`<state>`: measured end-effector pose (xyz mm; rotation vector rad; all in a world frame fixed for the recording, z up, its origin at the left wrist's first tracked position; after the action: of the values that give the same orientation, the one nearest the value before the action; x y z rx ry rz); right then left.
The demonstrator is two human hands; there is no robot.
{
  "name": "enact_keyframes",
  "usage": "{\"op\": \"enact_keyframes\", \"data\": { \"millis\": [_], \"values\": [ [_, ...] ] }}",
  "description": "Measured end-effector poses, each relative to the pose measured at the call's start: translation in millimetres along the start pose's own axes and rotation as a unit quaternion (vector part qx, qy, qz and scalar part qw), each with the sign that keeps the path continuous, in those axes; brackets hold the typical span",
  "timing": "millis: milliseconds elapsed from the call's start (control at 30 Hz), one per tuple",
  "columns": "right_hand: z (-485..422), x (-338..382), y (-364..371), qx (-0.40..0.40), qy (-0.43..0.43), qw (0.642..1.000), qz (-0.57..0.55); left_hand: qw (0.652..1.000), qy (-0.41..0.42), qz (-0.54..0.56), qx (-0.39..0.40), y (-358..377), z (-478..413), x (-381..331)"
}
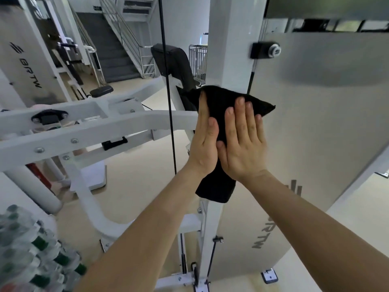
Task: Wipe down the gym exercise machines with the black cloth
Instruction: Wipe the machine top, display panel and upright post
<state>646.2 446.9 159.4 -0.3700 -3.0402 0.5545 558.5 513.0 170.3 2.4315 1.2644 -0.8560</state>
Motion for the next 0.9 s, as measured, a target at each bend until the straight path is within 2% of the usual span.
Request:
{"op": "enact_keyframes", "data": {
  "millis": [167, 467, 700, 900],
  "values": [
    [16.9, -0.2, 11.9, -0.032, -0.004, 0.999, 0.012, 1.0, 0.006, -0.014, -0.005, 1.7, 15.2, 12.6],
    [61.5, -4.1, 26.9, -0.048, -0.017, 0.999, 0.013, 0.999, 0.036, -0.035, 0.007, 0.8, 53.6, 53.5],
    [111.6, -1.7, 43.0, -0.048, -0.009, 0.999, 0.019, 0.998, 0.059, -0.029, -0.015, 7.1, 95.7, 84.3],
    [153.7, -0.7, 57.1, -0.053, -0.015, 0.998, 0.015, 0.998, 0.036, -0.048, -0.005, 4.3, 130.0, 116.6]
  ]
}}
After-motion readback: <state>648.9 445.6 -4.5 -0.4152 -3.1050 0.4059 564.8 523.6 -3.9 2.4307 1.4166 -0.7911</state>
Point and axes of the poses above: each hand's wrist, its own z-axis away from the middle knuckle, its own y-axis out of the palm, x = y × z, the point moved 2 cm from there along -z, towards the middle knuckle, and after that the axes turned 12 degrees about y, right-handed, at the moved point
